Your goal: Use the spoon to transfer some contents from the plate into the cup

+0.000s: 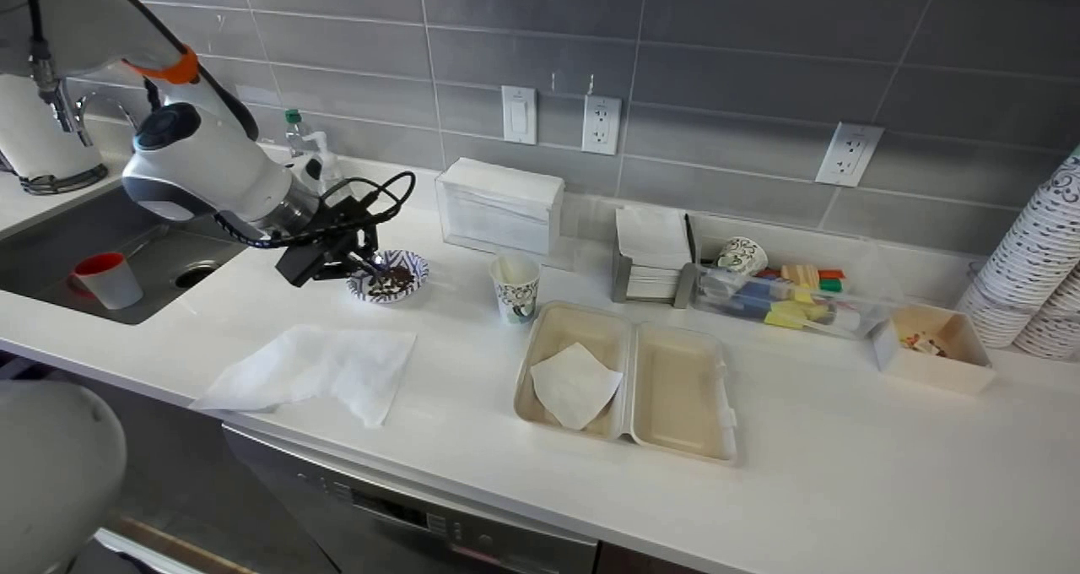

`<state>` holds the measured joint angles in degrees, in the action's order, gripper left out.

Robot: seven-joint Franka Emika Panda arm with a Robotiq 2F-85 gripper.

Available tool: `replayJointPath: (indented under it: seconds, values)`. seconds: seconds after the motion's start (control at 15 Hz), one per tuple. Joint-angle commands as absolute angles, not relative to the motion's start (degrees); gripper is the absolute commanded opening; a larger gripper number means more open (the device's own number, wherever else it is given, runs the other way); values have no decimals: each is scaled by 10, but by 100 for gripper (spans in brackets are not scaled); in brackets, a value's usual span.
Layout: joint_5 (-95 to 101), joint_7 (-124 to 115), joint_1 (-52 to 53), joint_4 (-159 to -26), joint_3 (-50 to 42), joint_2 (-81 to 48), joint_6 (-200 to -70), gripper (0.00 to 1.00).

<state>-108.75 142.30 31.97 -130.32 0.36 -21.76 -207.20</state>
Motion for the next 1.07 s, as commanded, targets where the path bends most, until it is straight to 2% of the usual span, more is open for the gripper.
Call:
replayJointPath:
  seconds: [0.0,1.0]
  values:
    - [-1097,1425,315,-1242,3,-283,-2106,2]
    - [-1078,1415,329,-1112,-16,-421,-2195,2]
